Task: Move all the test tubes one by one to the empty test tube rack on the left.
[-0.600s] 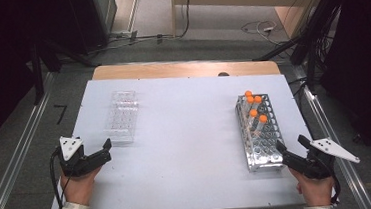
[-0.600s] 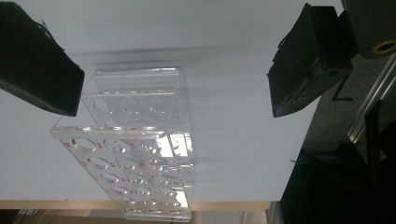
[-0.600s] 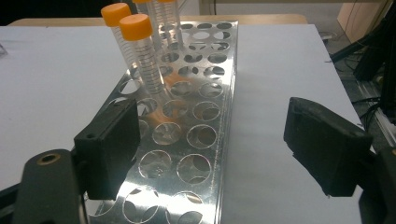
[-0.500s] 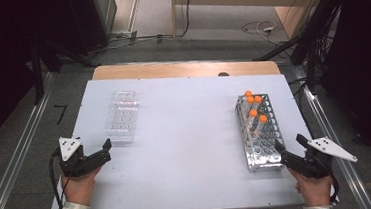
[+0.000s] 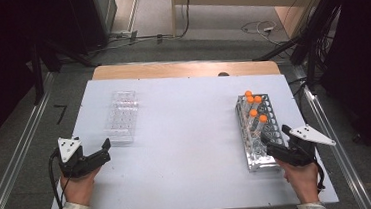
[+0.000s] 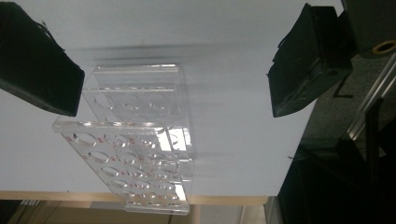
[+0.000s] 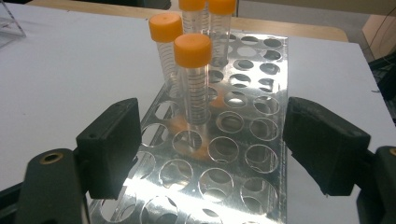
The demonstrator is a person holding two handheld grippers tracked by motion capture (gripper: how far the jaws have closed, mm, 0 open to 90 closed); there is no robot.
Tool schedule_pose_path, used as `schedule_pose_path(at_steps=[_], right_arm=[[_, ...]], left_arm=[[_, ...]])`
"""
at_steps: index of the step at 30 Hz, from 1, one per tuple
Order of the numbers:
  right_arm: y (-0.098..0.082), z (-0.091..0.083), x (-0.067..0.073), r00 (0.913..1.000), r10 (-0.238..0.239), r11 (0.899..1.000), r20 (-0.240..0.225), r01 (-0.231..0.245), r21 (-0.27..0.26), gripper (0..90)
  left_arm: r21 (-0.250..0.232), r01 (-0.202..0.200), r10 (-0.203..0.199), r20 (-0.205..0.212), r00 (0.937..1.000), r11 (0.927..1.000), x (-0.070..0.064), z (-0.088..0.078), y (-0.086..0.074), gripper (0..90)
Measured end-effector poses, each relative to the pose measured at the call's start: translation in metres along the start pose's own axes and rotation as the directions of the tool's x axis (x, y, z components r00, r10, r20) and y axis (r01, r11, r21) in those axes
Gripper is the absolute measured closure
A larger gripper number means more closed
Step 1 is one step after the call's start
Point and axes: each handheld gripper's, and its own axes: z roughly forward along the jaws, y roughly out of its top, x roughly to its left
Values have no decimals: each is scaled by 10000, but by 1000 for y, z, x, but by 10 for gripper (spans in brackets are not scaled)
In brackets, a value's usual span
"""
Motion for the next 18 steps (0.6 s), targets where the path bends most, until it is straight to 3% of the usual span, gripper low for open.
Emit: schedule_pose_path(at_steps=[13, 18], right_arm=[[11, 19, 4, 10000, -59, 9990, 66, 56, 435, 196], [14, 23, 5, 9999, 39, 9970, 114, -47, 776, 262]], left_arm=[[-70, -57, 56, -81, 10000, 10000, 0, -1, 0, 39], [-82, -38, 38, -76, 10000, 10000, 0, -1, 0, 39]])
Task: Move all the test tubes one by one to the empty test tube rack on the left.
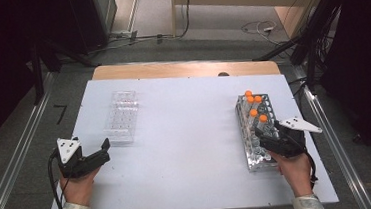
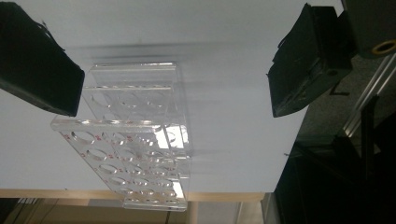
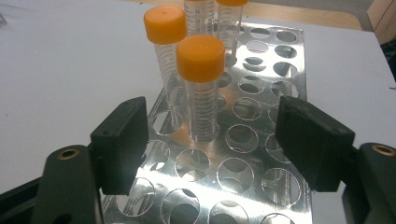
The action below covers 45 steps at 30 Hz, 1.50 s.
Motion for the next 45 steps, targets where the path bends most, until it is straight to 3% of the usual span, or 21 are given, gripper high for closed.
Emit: schedule_pose_path(at_steps=[10, 17, 20, 28, 35, 41, 45], right_arm=[[7, 1, 0, 9995, 302, 9993, 23, -302, 199, 406], [11, 7, 4, 10000, 85, 9985, 43, -87, 535, 509], [15, 8, 5, 9997, 26, 9975, 233, -42, 703, 597], [19, 17, 8, 9993, -205, 9911, 318, 161, 1319, 684], [21, 11, 9, 9983, -345, 9964, 461, 307, 795, 714], [31, -10, 10, 9986, -281, 9996, 446, 280, 32, 714], [36, -22, 12, 9983, -405, 9985, 428, 421, -361, 715]], left_arm=[[21, -14, 14, -18, 10000, 10000, 0, 0, 0, 40], [22, -2, 2, -14, 10000, 10000, 0, 0, 0, 40], [30, -15, 15, -17, 10000, 10000, 0, 0, 0, 40], [53, -74, 74, -24, 10000, 10000, -1, -1, 0, 41], [122, -116, 114, 150, 9998, 9999, -4, -1, 1, 44], [124, -834, 829, 336, 9960, 9964, -18, -3, 4, 47], [164, -877, 868, 478, 9951, 9960, -22, -2, 5, 49]])
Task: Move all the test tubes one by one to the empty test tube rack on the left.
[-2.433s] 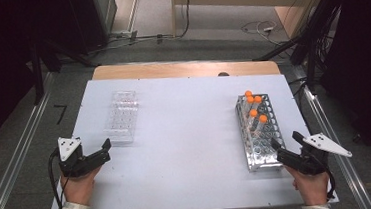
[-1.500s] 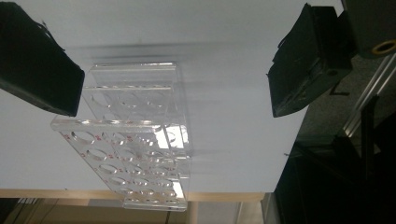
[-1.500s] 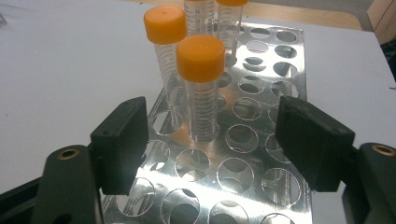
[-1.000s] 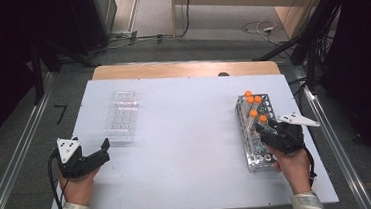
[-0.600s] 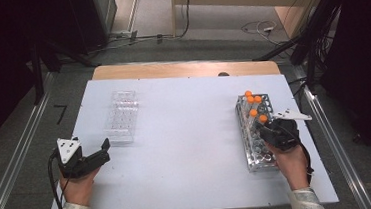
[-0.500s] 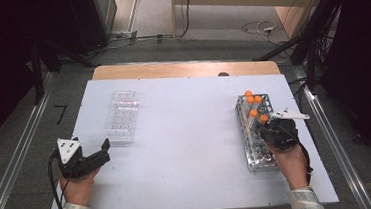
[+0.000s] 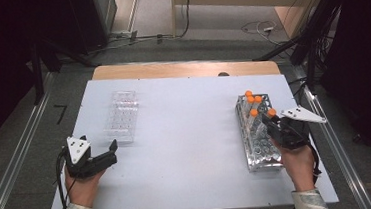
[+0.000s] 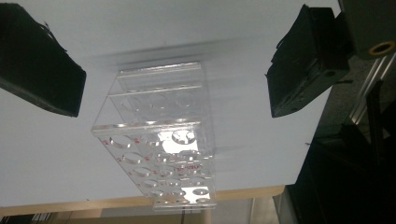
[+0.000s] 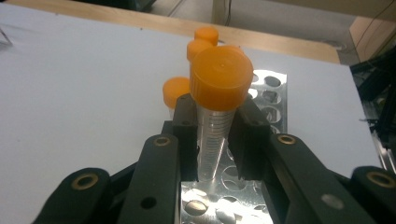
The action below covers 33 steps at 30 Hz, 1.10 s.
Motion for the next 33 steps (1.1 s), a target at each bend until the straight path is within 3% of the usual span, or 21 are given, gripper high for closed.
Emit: schedule_pose_path(at_steps=[8, 18, 20, 22, 23, 26, 27, 28, 29, 30, 33], right_arm=[[11, -27, 7, 9992, -387, 9974, 64, 391, -598, 718], [18, -44, 38, 9906, -1146, 9895, -748, 1072, -971, 719], [19, -42, 46, 9847, -1323, 9883, -1133, 1223, -912, 719], [16, -33, 60, 9686, -1717, 9841, -1799, 1602, -765, 719], [16, -33, 60, 9686, -1717, 9841, -1799, 1602, -765, 719], [10, -15, 77, 9505, -1915, 9815, -2448, 1874, -404, 719], [7, -3, 88, 9403, -2066, 9778, -2704, 2083, -224, 719], [7, -3, 88, 9403, -2066, 9778, -2704, 2083, -224, 719], [5, 7, 98, 9306, -2152, 9748, -2960, 2229, -79, 719], [5, 7, 98, 9306, -2152, 9748, -2960, 2229, -79, 719], [2, 20, 110, 9185, -2282, 9699, -3230, 2433, 67, 719]], left_arm=[[67, -56, 52, 583, 9983, 10000, -9, -4, 3, 56], [-117, -173, 184, 1040, 9944, 9998, -21, -8, 12, 57], [-114, -228, 240, 1149, 9931, 9997, -23, -9, 14, 57], [-1, -242, 240, 1289, 9914, 9997, -26, -8, 17, 57], [21, -271, 266, 1307, 9911, 9996, -28, -8, 18, 57], [-38, -416, 417, 1482, 9881, 9991, -35, -8, 22, 65], [-66, -443, 448, 1569, 9866, 9990, -37, -7, 24, 65], [-91, -483, 491, 1667, 9848, 9988, -40, -7, 26, 65], [-114, -541, 553, 1797, 9822, 9985, -43, -7, 28, 69], [-106, -625, 634, 1892, 9799, 9980, -46, -7, 30, 69], [-142, -859, 869, 2210, 9714, 9962, -59, -5, 35, 69]])
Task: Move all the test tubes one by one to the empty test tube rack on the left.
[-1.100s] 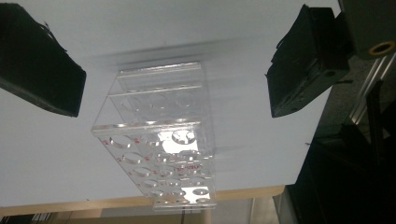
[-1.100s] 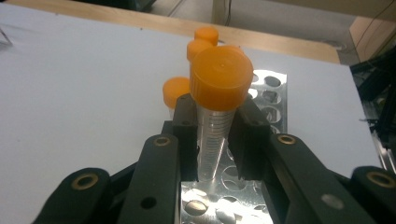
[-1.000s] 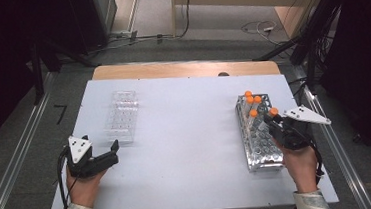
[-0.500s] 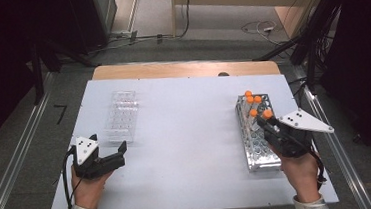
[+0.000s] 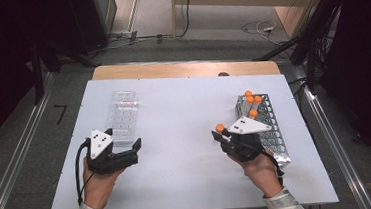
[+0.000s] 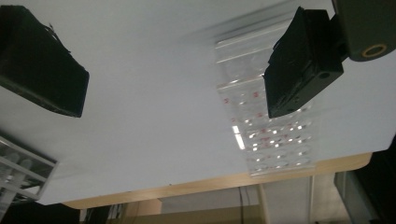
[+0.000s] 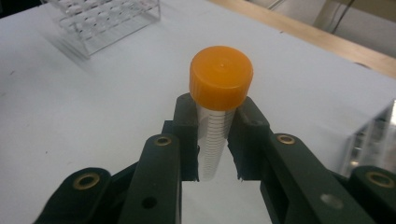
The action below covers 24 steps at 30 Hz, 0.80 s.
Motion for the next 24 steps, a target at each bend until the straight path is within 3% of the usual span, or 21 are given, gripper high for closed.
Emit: schedule_pose_path(at_steps=[6, 11, 18, 23, 24], right_arm=[[2, 21, 15, 9992, -204, 9997, -357, 208, 101, 719], [-1, 45, 30, 9959, -607, 9967, -669, 641, 494, 719], [0, 60, 42, 9920, -763, 9951, -1011, 822, 557, 719], [4, 72, 50, 9873, -695, 9947, -1429, 794, 647, 719], [6, 72, 51, 9865, -697, 9951, -1480, 792, 591, 719]], left_arm=[[84, -372, 366, 650, 9972, 9993, -22, 14, 10, 103], [89, -654, 636, 1365, 9886, 9978, -38, 24, 16, 187], [162, -711, 653, 2358, 9696, 9973, -58, 38, 24, 237], [395, -878, 725, 2919, 9537, 9954, -68, 49, 24, 355], [382, -773, 607, 3255, 9436, 9963, -68, 52, 24, 391]])
